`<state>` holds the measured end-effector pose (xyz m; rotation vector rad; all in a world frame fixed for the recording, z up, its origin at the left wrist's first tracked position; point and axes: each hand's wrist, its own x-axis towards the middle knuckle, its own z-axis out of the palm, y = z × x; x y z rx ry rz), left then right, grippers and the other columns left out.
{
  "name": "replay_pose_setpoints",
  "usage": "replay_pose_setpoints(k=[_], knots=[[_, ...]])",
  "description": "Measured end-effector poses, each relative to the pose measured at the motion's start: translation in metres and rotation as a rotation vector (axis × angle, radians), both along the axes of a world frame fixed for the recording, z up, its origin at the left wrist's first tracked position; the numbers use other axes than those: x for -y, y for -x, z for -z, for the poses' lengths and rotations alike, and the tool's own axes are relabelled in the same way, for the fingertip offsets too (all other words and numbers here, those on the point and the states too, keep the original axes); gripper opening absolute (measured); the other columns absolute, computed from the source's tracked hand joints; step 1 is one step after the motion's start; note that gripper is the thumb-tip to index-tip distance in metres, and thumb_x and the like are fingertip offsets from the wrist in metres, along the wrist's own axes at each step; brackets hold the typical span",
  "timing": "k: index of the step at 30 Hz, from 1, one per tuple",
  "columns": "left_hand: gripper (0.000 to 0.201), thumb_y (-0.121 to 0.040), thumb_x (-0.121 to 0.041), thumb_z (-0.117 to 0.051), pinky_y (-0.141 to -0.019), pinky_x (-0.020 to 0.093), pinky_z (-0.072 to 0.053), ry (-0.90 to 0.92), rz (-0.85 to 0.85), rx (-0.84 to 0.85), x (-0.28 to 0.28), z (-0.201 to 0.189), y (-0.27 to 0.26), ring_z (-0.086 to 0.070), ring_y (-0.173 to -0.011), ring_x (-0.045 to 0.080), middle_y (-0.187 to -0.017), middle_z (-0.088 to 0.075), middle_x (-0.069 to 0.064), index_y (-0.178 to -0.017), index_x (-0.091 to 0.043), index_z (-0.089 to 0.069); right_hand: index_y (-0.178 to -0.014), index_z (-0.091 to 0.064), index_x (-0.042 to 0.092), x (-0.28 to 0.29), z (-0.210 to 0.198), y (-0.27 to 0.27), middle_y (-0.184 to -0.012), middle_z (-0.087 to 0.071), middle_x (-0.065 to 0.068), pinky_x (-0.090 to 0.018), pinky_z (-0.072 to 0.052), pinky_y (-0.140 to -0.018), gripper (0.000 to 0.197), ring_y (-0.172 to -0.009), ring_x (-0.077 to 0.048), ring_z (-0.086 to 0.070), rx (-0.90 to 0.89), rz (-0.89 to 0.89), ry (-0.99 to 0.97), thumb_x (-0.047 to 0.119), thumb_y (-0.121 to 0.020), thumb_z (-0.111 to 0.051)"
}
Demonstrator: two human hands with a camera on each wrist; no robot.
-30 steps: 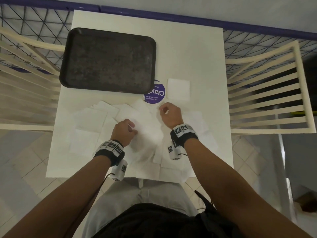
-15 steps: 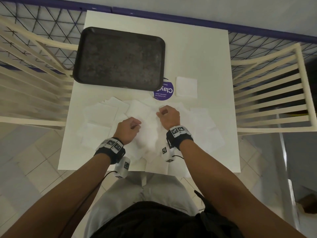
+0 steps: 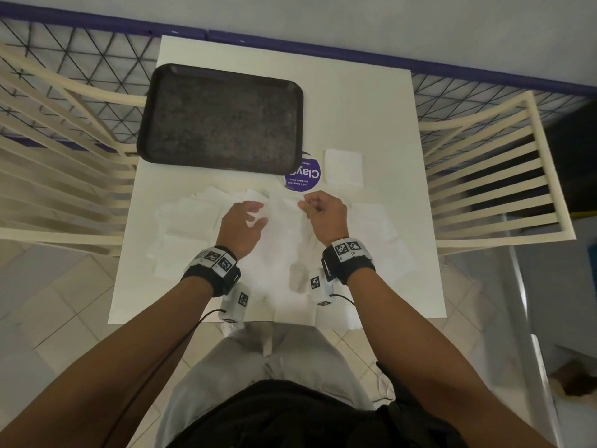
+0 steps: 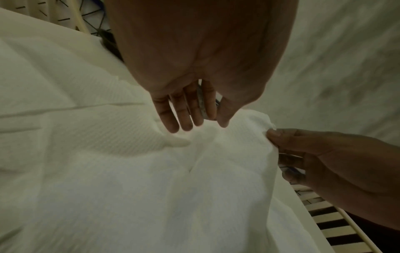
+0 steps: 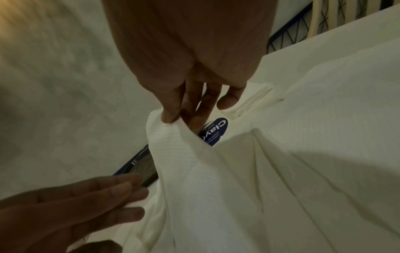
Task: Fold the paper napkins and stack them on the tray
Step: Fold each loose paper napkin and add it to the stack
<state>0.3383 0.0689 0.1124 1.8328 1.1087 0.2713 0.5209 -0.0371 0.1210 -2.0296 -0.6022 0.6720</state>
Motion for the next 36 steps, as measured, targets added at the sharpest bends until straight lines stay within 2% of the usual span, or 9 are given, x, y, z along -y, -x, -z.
replay_pose_setpoints(k=[7,9,12,16,19,21,25,28,36], knots=[[0.068,-0.097,-0.022,-0.071,-0.111,0.03,-0.04,-0.029,0.035,0.025,-0.01,-0.013,-0.016,-0.054,-0.132,0.021,-0.149,-0.054,0.005,-0.157,-0.015,-0.038,-0.096,-0.071,0.016,0.006,-0.021,0.001,-0.079,-0.072,0.002,-0.014,-0.05,-0.073,0.013,-0.068,-0.004,-0.063,-0.034,-0.099,-0.097,0.022,-0.087,-0.078],[0.06,-0.096,-0.021,-0.072,-0.105,0.024,-0.041,-0.013,-0.004,0.051,-0.012,-0.019,-0.02,-0.059,-0.122,0.018,-0.135,-0.064,0.006,-0.15,-0.013,-0.048,-0.096,-0.071,0.016,0.006,-0.025,-0.001,-0.079,-0.072,0.002,-0.011,-0.048,-0.071,0.013,-0.069,-0.005,-0.064,-0.045,-0.104,-0.119,0.022,-0.087,-0.077],[0.025,-0.094,-0.021,-0.074,-0.097,0.032,-0.051,-0.041,-0.082,0.106,-0.015,-0.027,-0.025,-0.064,-0.099,0.017,-0.106,-0.071,0.005,-0.115,-0.008,-0.069,-0.097,-0.069,0.017,0.005,-0.03,-0.003,-0.08,-0.071,0.003,-0.011,-0.048,-0.069,0.015,-0.071,-0.008,-0.065,-0.053,-0.078,-0.143,0.025,-0.087,-0.077],[0.018,-0.096,-0.025,-0.07,-0.081,0.035,-0.051,-0.055,-0.105,0.139,-0.018,-0.03,-0.026,-0.065,-0.084,0.028,-0.087,-0.069,0.005,-0.087,-0.014,-0.059,-0.106,-0.066,0.021,0.005,-0.03,-0.005,-0.09,-0.074,0.002,-0.018,-0.052,-0.076,0.027,-0.082,-0.014,-0.068,-0.12,-0.124,-0.052,0.034,-0.085,-0.078],[0.019,-0.098,-0.025,-0.065,-0.08,0.043,-0.052,-0.053,-0.102,0.149,-0.019,-0.033,-0.025,-0.064,-0.08,0.034,-0.082,-0.067,0.008,-0.087,-0.014,-0.055,-0.084,-0.065,0.019,0.006,-0.025,-0.003,-0.083,-0.066,0.003,-0.027,-0.048,-0.076,0.017,-0.076,-0.014,-0.058,-0.043,-0.209,0.056,0.033,-0.088,-0.075],[0.011,-0.099,-0.026,-0.064,-0.083,0.044,-0.056,-0.03,-0.098,0.16,-0.019,-0.034,-0.023,-0.066,-0.081,0.029,-0.086,-0.069,0.002,-0.093,-0.018,-0.059,-0.072,-0.056,0.014,0.006,-0.024,-0.001,-0.073,-0.061,0.004,-0.029,-0.045,-0.071,0.029,-0.068,-0.011,-0.053,0.007,-0.201,0.075,0.03,-0.091,-0.071],[0.02,-0.097,-0.033,-0.068,-0.088,0.045,-0.058,0.09,-0.001,0.111,-0.015,-0.031,-0.016,-0.07,-0.091,0.023,-0.1,-0.074,0.001,-0.109,-0.017,-0.065,-0.087,-0.063,0.007,0.004,-0.028,0.001,-0.076,-0.072,-0.004,-0.034,-0.056,-0.072,0.021,-0.063,-0.016,-0.065,-0.076,-0.137,0.006,0.026,-0.094,-0.067],[0.02,-0.093,-0.042,-0.063,-0.082,0.048,-0.059,0.071,0.022,0.074,-0.012,-0.025,-0.009,-0.071,-0.08,0.026,-0.084,-0.076,0.005,-0.09,-0.023,-0.068,-0.094,-0.065,0.012,0.003,-0.028,0.0,-0.077,-0.074,-0.002,-0.037,-0.059,-0.072,0.013,-0.067,-0.021,-0.067,-0.08,-0.13,-0.032,0.024,-0.094,-0.067],[0.013,-0.099,-0.017,-0.062,-0.075,0.051,-0.06,0.276,-0.168,0.257,-0.004,-0.03,-0.005,-0.067,-0.077,0.023,-0.089,-0.076,0.012,-0.092,-0.024,-0.071,-0.093,-0.064,0.014,0.005,-0.032,0.0,-0.063,-0.066,0.013,-0.037,-0.059,-0.07,0.01,-0.063,-0.014,-0.062,-0.104,-0.201,-0.03,0.011,-0.089,-0.072]])
